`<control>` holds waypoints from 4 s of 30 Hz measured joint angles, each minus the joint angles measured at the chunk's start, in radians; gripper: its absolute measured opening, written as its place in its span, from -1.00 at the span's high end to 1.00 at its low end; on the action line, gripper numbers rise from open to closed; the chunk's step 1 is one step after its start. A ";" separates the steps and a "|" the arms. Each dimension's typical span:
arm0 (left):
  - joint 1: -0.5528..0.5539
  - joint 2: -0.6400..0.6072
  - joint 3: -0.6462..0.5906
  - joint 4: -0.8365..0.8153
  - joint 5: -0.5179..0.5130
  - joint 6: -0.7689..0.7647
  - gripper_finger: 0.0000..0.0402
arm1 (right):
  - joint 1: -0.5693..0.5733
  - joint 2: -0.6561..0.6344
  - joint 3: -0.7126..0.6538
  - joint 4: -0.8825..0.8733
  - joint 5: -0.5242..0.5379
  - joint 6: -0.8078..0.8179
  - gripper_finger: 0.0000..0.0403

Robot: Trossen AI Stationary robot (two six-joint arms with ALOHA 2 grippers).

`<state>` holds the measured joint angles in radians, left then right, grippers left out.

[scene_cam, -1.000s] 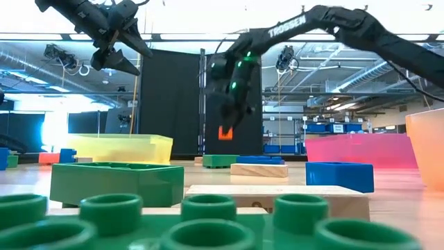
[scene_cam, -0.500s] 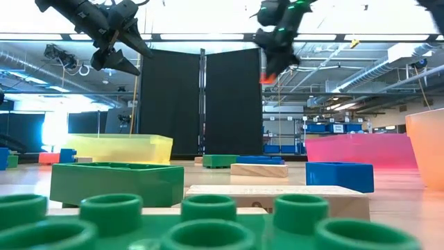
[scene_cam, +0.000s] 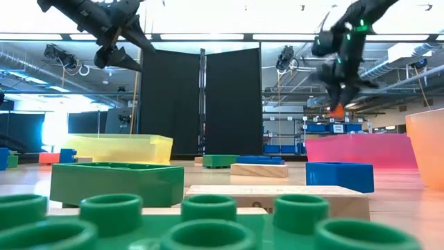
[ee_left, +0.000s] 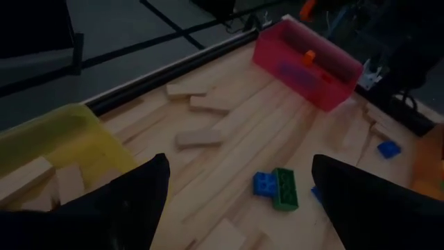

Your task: Sort blocks by size

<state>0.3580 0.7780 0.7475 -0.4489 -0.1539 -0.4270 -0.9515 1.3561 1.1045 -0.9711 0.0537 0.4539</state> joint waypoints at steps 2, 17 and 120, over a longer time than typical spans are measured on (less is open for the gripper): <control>0.000 0.000 0.000 0.019 0.000 0.001 -0.78 | -0.029 0.024 -0.061 0.023 -0.010 0.007 0.45; 0.000 0.000 0.000 0.064 -0.001 0.056 -0.78 | -0.057 0.181 -0.211 0.179 -0.021 0.007 0.12; 0.000 0.000 0.000 -0.137 -0.084 0.135 -0.78 | 1.392 -0.093 -0.522 0.101 -0.153 1.802 -0.06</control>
<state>0.3580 0.7784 0.7479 -0.5861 -0.2379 -0.2920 0.4405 1.2628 0.5827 -0.8702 -0.0994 2.2557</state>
